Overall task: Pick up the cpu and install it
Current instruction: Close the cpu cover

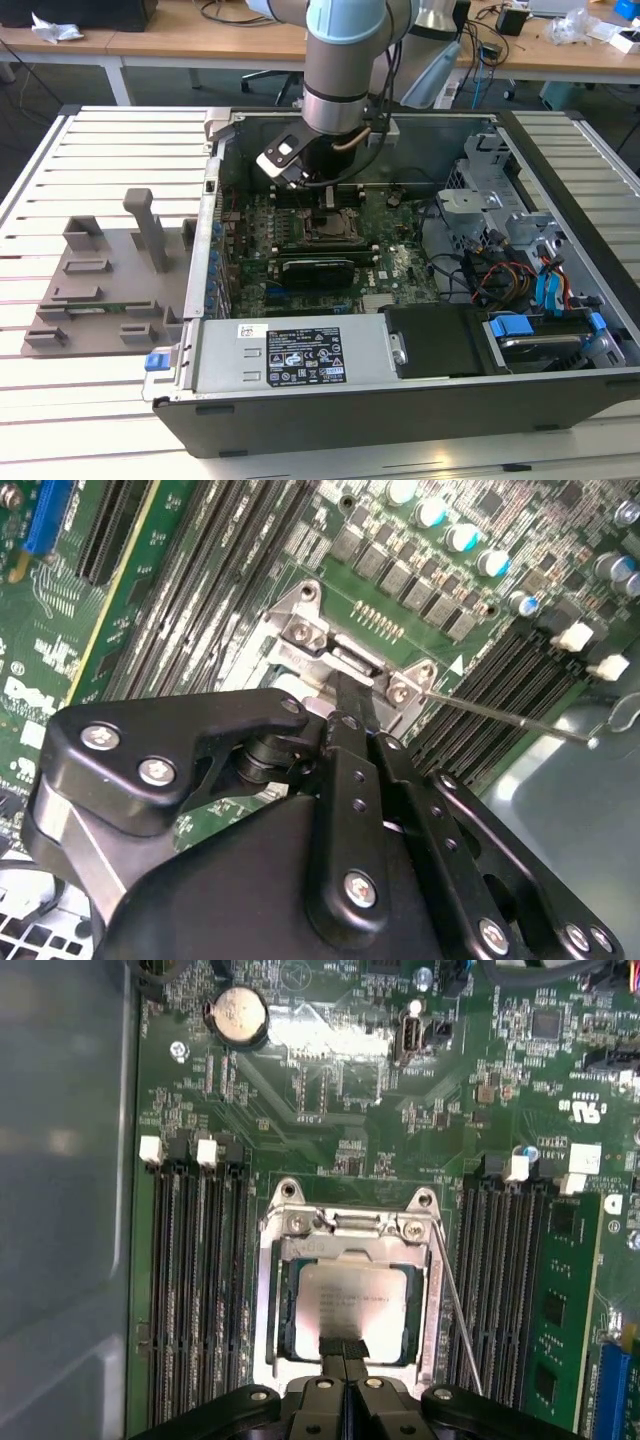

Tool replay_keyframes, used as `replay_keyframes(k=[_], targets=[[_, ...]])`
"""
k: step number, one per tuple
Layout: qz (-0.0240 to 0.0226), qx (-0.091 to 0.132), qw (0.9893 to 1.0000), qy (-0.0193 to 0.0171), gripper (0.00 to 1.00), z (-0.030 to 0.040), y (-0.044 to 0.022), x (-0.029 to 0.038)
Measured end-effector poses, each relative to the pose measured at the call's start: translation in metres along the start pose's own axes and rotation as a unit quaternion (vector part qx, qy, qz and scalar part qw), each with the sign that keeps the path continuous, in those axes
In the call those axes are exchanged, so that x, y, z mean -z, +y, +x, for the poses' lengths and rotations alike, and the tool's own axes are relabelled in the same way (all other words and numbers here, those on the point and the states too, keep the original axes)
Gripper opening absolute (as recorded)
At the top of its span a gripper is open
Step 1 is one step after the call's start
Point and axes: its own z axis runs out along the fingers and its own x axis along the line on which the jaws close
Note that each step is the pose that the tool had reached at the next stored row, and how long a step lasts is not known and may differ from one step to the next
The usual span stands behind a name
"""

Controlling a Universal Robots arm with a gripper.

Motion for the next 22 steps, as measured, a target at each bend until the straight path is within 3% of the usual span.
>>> replay_keyframes(k=[5, 9, 10, 17, 22], targets=[[0.0028, 0.000, 1.0000, -0.0002, 0.11, -0.0008, 0.0056, 0.0069], [0.0033, 0.000, 1.0000, -0.0002, 0.11, -0.0011, 0.0062, 0.0188], [0.0033, 0.000, 1.0000, -0.0002, 0.11, -0.0013, 0.0060, 0.0249], [0.0032, 0.000, 1.0000, -0.0002, 0.11, -0.0020, 0.0049, 0.0489], [0.0032, 0.000, 1.0000, -0.0001, 0.11, -0.0026, 0.0039, 0.0726]])
